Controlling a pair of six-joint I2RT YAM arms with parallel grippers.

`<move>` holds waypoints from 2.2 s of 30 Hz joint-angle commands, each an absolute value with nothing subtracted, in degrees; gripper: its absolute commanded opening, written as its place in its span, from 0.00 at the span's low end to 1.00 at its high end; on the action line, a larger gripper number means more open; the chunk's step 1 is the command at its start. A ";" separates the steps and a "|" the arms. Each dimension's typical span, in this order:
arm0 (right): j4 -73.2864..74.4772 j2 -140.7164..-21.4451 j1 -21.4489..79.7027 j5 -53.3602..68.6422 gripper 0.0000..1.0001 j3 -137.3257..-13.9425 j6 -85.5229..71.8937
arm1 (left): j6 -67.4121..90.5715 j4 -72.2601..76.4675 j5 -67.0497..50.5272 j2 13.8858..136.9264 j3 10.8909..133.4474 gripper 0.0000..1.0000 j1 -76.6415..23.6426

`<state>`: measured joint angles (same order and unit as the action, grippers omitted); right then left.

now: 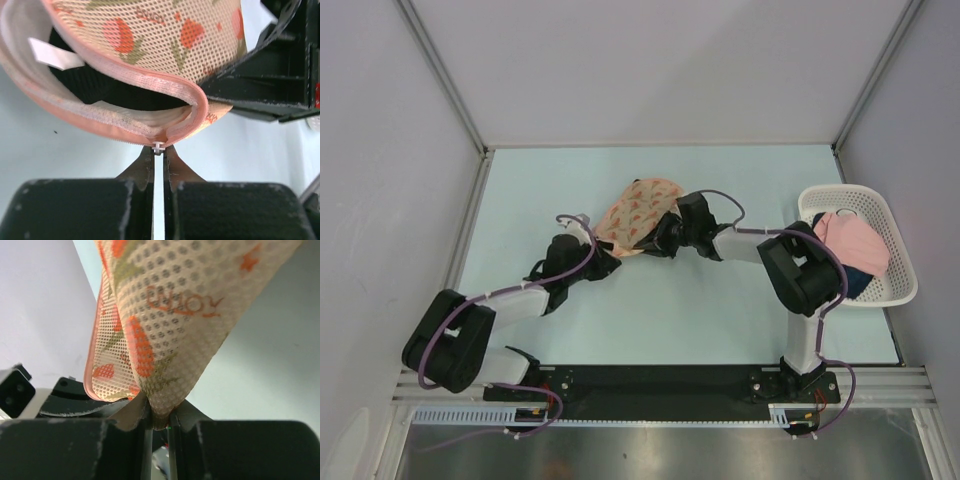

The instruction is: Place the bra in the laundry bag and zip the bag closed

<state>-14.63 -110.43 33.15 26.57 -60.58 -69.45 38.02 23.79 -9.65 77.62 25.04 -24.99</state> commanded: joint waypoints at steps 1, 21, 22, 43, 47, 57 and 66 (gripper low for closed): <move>-0.45 -109.95 27.96 23.82 0.00 -65.56 -51.19 | 39.02 20.74 -11.40 74.53 23.03 0.00 -21.88; -13.61 -103.19 29.87 23.91 0.89 -53.89 -61.84 | 45.78 36.81 -23.62 79.97 20.30 0.00 -29.27; -15.97 -102.40 30.67 23.21 0.89 -52.57 -63.09 | 47.62 39.70 -24.43 80.42 20.22 0.00 -29.27; -19.62 -104.06 34.46 13.18 0.08 -48.86 -69.62 | 56.60 38.08 -20.40 82.97 17.05 0.00 -28.74; -13.98 -104.50 30.86 16.52 0.00 -51.06 -61.80 | 55.90 34.28 -21.17 84.37 16.61 0.00 -24.97; -4.75 -105.91 25.05 22.93 0.00 -58.78 -48.70 | 50.89 37.96 -27.59 85.25 14.68 0.00 -21.88; 1.58 -106.45 25.84 23.82 0.57 -63.91 -46.67 | 50.37 47.90 -40.08 86.40 19.51 0.00 -28.38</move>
